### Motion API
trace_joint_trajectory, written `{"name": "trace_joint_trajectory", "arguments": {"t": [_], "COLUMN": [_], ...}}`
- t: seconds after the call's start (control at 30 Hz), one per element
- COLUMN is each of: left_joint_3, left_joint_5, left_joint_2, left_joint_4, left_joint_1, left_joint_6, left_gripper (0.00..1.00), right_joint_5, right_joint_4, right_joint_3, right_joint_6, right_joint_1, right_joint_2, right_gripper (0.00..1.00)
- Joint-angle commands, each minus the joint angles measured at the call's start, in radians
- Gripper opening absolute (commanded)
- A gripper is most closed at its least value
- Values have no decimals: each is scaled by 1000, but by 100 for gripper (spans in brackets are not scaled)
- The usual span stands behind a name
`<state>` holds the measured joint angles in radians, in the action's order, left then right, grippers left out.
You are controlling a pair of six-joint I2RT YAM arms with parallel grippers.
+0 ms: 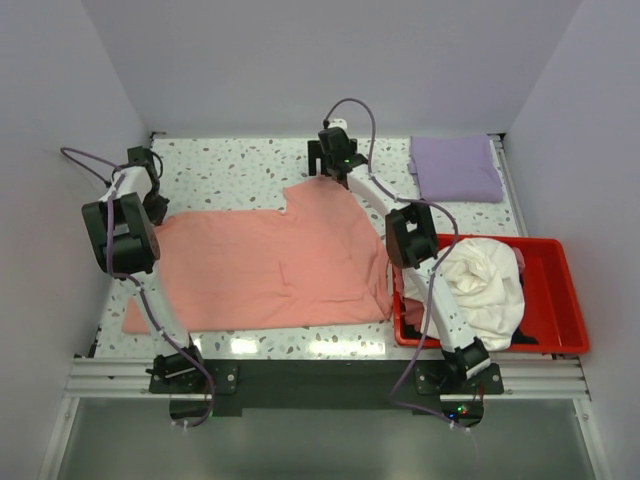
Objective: Fold and stack the t-shirts
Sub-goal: Fold the tshirt
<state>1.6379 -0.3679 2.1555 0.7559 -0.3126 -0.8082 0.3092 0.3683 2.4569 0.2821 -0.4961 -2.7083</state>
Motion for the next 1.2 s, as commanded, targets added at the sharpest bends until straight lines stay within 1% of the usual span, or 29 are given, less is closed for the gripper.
{"name": "trace_joint_trajectory", "arguments": {"t": [0.0, 0.2, 0.23, 0.3, 0.33, 0.4, 0.43, 0.47, 0.57, 0.67, 0.73, 0.77, 0.8, 0.97, 1.17], "left_joint_3": [-12, -15, -16, -18, -20, -20, -20, -18, -18, -16, -16, -16, -18, -44, -113], "left_joint_5": [14, 9, 9, 1, 1, 6, 10, 12, 12, 14, 17, 17, 20, 23, 58], "left_joint_2": [-36, -34, -36, -34, -34, -33, -32, -32, -32, -39, -48, -54, -57, -100, -164], "left_joint_4": [-21, -17, -17, -17, -17, -18, -18, -18, -17, -15, -15, -12, -12, -15, -47], "left_joint_1": [4, 4, 4, 6, 4, 4, 4, 4, 4, 6, 4, 4, 6, 6, 6], "left_joint_6": [4, 4, 4, 4, 4, 4, 7, 7, 9, 9, 9, 9, 9, 9, 7], "left_gripper": [0, 0, 0, 0, 0, 0, 0, 0, 0, 0, 0, 0, 0, 0, 0], "right_joint_5": [47, 64, 62, 51, 50, 39, 38, 37, 19, 10, 8, 8, 13, 21, -2], "right_joint_4": [-49, 10, 17, 23, 29, 44, 60, 64, 73, 70, 70, 70, 64, -48, -173], "right_joint_3": [31, 54, 41, 16, -7, -18, -24, -29, -55, -81, -88, -91, -110, -206, -396], "right_joint_6": [-20, -72, -70, -69, -67, -64, -64, -58, -43, -31, -31, -32, -32, -102, -135], "right_joint_1": [2, -7, -9, -9, -10, -12, -12, -13, -15, -18, -19, -19, -21, -39, -61], "right_joint_2": [-30, -39, -36, -15, -7, 2, 5, 7, 22, 45, 62, 68, 79, 192, 349], "right_gripper": [97, 90, 83, 77, 70, 63, 55, 50, 39, 34, 22, 14, 0, 0, 0]}}
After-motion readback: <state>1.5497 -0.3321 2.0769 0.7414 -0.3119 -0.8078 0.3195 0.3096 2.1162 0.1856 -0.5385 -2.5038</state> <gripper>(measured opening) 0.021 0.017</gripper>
